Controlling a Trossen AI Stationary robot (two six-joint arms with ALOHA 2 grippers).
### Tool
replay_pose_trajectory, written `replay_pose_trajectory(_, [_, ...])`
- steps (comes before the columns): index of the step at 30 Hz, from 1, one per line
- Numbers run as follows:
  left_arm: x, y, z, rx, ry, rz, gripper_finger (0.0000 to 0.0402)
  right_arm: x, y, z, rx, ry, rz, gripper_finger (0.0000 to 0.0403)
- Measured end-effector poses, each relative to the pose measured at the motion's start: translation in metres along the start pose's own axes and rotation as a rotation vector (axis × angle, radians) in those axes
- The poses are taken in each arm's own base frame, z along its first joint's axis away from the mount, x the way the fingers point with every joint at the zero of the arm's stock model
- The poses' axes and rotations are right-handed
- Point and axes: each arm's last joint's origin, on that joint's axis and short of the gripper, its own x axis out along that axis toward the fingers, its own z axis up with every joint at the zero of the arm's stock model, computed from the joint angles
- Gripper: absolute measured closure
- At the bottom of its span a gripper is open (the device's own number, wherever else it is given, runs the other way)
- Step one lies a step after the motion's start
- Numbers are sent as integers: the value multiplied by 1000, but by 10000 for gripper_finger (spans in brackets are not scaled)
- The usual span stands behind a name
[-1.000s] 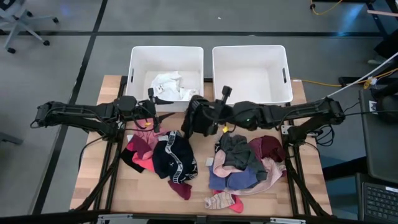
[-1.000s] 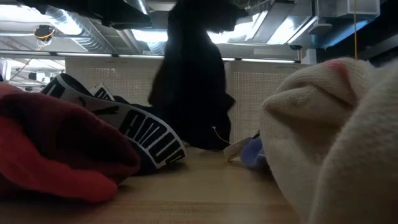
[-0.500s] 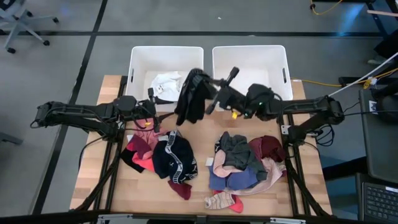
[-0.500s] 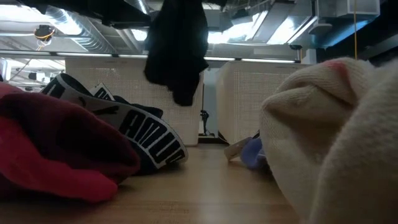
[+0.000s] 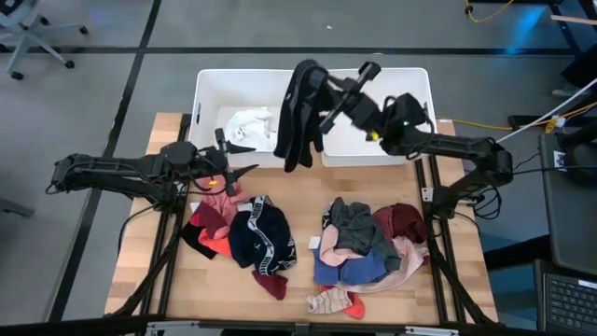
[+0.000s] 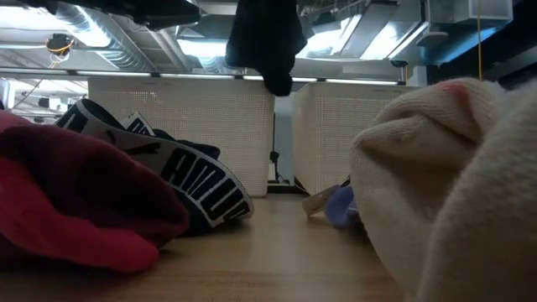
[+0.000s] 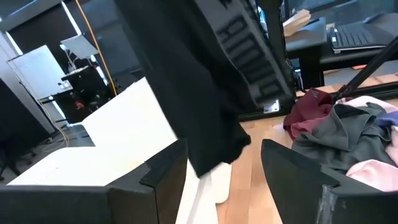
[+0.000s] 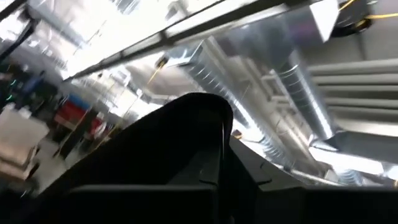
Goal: Sort clothes
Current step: Put the top black boxer into the left white laundry bin
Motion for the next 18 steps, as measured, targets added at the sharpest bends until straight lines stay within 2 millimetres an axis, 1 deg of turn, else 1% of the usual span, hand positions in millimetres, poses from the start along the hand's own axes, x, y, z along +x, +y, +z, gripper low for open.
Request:
replay_pose_trajectory(3, [0, 0, 0, 1, 1, 0, 208, 2, -14, -5, 30, -59, -66, 386])
replay_pose_trajectory(6, [0, 0, 0, 7, 3, -1, 208, 9, -28, -11, 69, -71, -108, 386])
replay_pose_trajectory(10, [0, 0, -1, 8, 5, -1, 208, 24, -37, -22, 128, -71, -138, 386])
replay_pose_trajectory(13, [0, 0, -1, 8, 6, -1, 208, 37, -34, -35, 147, -65, -143, 386])
replay_pose_trajectory(18, [0, 0, -1, 9, 10, -3, 208, 58, -18, -56, 149, -2, -102, 386])
